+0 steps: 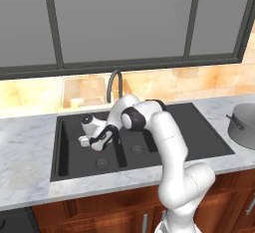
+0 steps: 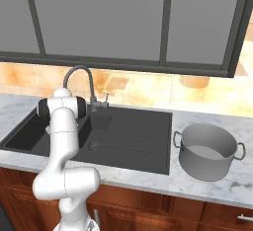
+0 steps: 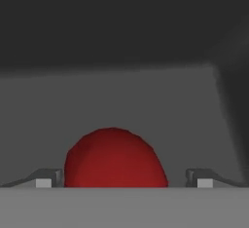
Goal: Dump the tomato from the pot into the sink. Then turn on the water and wash the tomato. Then turn off the water and put the tomato back in the pot.
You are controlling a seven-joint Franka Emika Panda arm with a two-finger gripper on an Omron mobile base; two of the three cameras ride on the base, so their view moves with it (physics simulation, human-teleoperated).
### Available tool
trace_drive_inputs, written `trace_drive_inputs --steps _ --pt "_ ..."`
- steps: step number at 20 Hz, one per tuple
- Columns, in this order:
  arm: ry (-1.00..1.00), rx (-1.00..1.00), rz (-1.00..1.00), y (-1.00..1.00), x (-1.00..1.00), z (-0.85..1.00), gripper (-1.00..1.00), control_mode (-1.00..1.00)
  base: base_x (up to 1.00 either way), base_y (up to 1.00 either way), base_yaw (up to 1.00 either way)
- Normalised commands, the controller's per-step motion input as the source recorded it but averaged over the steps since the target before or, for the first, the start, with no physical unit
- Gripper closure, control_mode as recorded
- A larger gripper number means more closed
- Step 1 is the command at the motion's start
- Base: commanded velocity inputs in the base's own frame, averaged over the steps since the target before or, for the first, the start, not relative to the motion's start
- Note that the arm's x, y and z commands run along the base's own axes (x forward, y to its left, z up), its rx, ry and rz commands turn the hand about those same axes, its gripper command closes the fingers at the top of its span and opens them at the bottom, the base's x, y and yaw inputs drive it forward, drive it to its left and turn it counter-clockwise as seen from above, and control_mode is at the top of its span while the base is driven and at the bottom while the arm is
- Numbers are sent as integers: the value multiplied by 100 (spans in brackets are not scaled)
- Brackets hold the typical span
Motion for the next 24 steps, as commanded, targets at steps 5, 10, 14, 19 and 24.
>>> trace_drive_inputs --steps 5,10,14,19,24 --pt "0 -3 0 0 10 -26 -100 -100 0 0 0" --pt "0 0 0 0 0 -12 100 -100 0 0 0" --pt "0 0 0 0 -25 0 100 -100 0 0 0" --pt "-21 1 0 0 -85 76 100 -100 0 0 0" --pt "-38 1 0 0 -74 100 100 -100 0 0 0"
